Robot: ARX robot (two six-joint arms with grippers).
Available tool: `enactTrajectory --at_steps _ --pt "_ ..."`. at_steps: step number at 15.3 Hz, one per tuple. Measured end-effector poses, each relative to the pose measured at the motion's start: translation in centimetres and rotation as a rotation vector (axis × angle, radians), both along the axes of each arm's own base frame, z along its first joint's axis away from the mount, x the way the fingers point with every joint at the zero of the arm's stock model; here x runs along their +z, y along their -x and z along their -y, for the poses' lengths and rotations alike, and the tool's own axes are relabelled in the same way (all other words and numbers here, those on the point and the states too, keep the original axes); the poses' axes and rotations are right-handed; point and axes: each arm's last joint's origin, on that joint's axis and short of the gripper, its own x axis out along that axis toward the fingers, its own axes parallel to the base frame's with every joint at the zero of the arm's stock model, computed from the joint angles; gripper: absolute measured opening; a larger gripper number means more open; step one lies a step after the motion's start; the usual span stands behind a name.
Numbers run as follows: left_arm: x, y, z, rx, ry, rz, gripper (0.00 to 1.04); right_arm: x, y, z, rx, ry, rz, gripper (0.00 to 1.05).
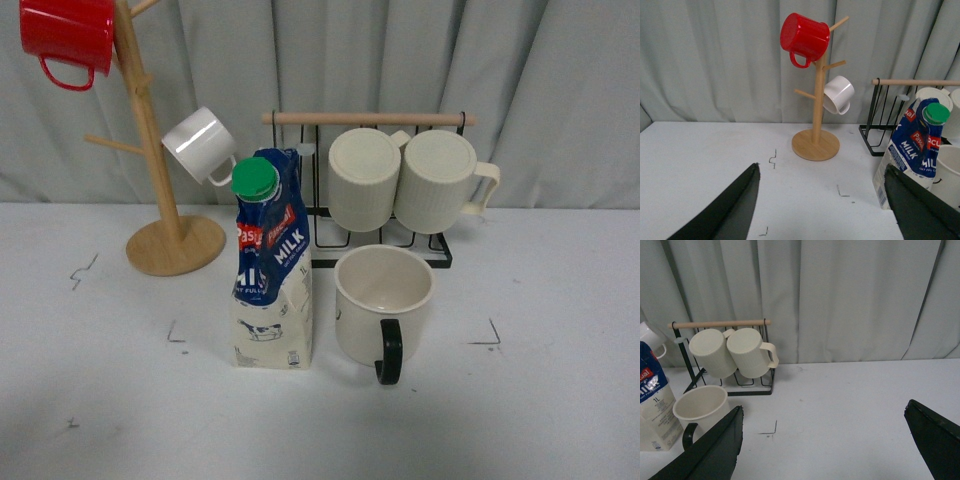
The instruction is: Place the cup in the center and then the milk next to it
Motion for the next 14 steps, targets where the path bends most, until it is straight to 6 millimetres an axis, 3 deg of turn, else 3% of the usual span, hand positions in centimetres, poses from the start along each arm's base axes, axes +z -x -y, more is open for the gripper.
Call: enactTrajectory --at_steps 2,14 --pt "0.00 0.00 0.00 0.000 0.000 0.000 0.98 0.00 0.00 0.00 0.000 0.000 0.000 0.98" --pt "0.00 0.00 0.00 0.000 0.000 0.000 0.98 0.00 0.00 0.00 0.000 0.000 0.000 0.98"
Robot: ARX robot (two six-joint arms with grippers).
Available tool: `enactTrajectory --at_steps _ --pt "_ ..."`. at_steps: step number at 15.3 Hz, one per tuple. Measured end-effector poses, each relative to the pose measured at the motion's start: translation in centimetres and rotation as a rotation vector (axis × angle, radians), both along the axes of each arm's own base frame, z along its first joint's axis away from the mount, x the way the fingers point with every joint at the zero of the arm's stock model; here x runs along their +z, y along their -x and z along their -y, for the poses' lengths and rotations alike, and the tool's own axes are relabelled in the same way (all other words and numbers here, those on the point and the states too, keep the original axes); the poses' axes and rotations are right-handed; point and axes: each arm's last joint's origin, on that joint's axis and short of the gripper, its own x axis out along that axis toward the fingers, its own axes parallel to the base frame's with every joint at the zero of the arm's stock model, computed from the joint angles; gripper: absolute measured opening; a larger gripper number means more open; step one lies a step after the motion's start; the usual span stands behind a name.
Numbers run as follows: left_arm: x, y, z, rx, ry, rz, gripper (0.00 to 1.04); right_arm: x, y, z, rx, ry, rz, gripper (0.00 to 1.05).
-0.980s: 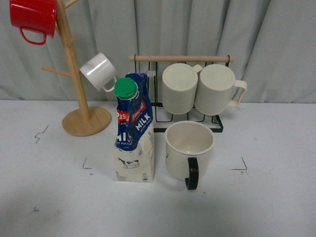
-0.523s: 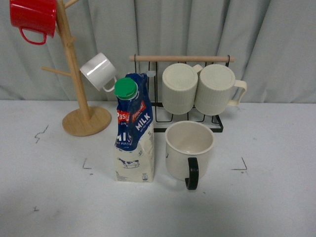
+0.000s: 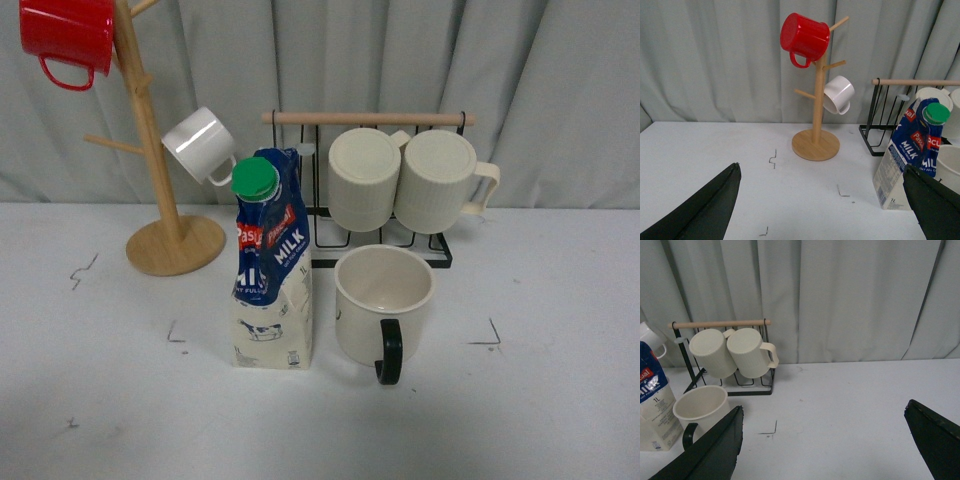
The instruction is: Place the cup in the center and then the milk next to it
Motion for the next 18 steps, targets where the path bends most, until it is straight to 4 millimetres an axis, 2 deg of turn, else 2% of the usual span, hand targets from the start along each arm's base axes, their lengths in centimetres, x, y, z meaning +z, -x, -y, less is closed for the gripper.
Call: enactTrajectory --at_steps 18 --pt "0.00 0.00 0.00 0.000 0.000 0.000 0.98 0.00 0.00 0.00 0.000 0.000 0.000 0.98"
